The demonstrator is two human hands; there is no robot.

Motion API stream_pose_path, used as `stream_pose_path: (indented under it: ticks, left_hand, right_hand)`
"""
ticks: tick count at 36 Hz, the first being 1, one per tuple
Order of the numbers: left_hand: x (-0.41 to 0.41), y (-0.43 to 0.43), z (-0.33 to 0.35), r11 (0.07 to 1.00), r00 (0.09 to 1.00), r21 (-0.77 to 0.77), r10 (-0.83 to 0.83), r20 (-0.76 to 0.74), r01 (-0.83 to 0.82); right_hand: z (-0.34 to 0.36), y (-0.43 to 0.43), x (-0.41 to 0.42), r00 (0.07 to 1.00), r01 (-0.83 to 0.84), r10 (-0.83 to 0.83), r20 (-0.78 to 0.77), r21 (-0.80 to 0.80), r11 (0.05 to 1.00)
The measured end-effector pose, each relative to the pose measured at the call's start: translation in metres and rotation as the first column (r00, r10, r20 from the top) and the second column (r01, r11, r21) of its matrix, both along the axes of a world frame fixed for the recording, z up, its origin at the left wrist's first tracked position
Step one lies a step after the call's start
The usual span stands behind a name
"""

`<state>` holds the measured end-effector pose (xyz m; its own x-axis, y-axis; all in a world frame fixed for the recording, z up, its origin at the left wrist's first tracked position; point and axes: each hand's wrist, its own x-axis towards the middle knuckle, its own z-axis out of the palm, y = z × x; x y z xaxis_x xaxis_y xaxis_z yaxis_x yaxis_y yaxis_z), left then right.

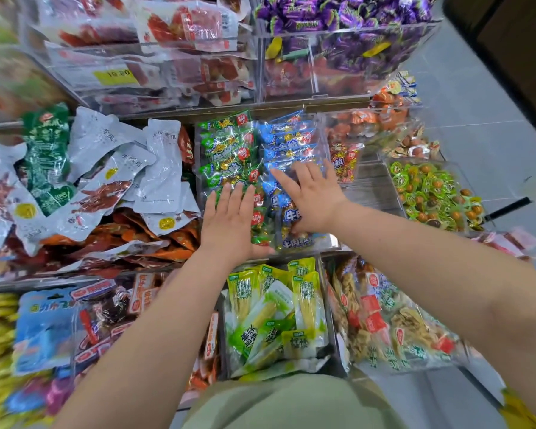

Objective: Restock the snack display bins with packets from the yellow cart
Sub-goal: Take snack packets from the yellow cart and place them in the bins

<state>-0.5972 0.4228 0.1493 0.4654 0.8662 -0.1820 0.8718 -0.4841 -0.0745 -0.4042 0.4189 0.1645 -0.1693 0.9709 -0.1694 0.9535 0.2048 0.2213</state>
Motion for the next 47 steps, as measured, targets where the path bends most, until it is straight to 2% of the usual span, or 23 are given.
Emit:
stream_pose_path:
  ticks: [5, 10, 14, 21, 27, 30, 34, 38, 41, 47]
  left_hand:
    - [-0.004, 0.001, -0.002, 1.000, 1.000, 0.005, -0.008, -0.002, 0.008]
    - [-0.003, 0.001, -0.002, 1.000, 1.000, 0.016, 0.006, -0.008, -0.006]
    - [-0.006, -0.002, -0.003, 1.000, 1.000, 0.019, 0.013, -0.018, -0.013]
    - [-0.006, 0.001, -0.002, 0.999, 1.000, 0.022, 0.031, -0.001, -0.031]
    - [-0.006, -0.001, -0.005, 0.999, 1.000, 0.038, 0.018, -0.007, -0.018]
    - [-0.009, -0.001, -0.007, 0.999, 1.000, 0.039, 0.004, 0.016, -0.004]
    - [-0.010, -0.002, -0.009, 1.000, 0.999, 0.030, -0.010, 0.034, 0.009]
    - [-0.009, -0.001, -0.007, 1.000, 1.000, 0.019, -0.007, 0.023, 0.007]
    - [-0.009, -0.002, -0.006, 1.000, 0.999, 0.012, -0.018, 0.042, 0.017]
    - [-0.007, -0.004, -0.004, 1.000, 0.998, -0.004, -0.024, 0.056, 0.024]
  right_hand:
    - [-0.009, -0.026, 0.005, 0.997, -0.056, 0.053, -0.059, -0.044, 0.997]
    - [-0.020, -0.027, -0.003, 1.000, 0.007, -0.007, 0.015, -0.001, 1.000]
    - [-0.018, -0.010, -0.008, 0.996, 0.034, -0.031, 0.085, -0.037, 0.999]
    - [-0.022, -0.031, -0.004, 0.996, 0.031, -0.024, 0.090, -0.080, 0.996]
    - [-0.013, -0.011, -0.017, 0.985, 0.089, -0.066, 0.161, -0.139, 0.986]
    - [-0.012, -0.015, -0.020, 0.987, 0.090, -0.067, 0.146, -0.158, 0.983]
    - [-0.006, -0.029, -0.010, 0.995, 0.053, -0.056, -0.084, -0.040, 0.998]
    - [0.005, -0.049, -0.011, 0.945, 0.021, 0.046, -0.323, 0.202, 0.979]
    - [0.001, -0.059, -0.010, 0.925, -0.031, 0.172, -0.338, 0.386, 0.922]
    - [-0.017, -0.049, -0.008, 0.897, -0.084, 0.249, -0.366, 0.411, 0.908]
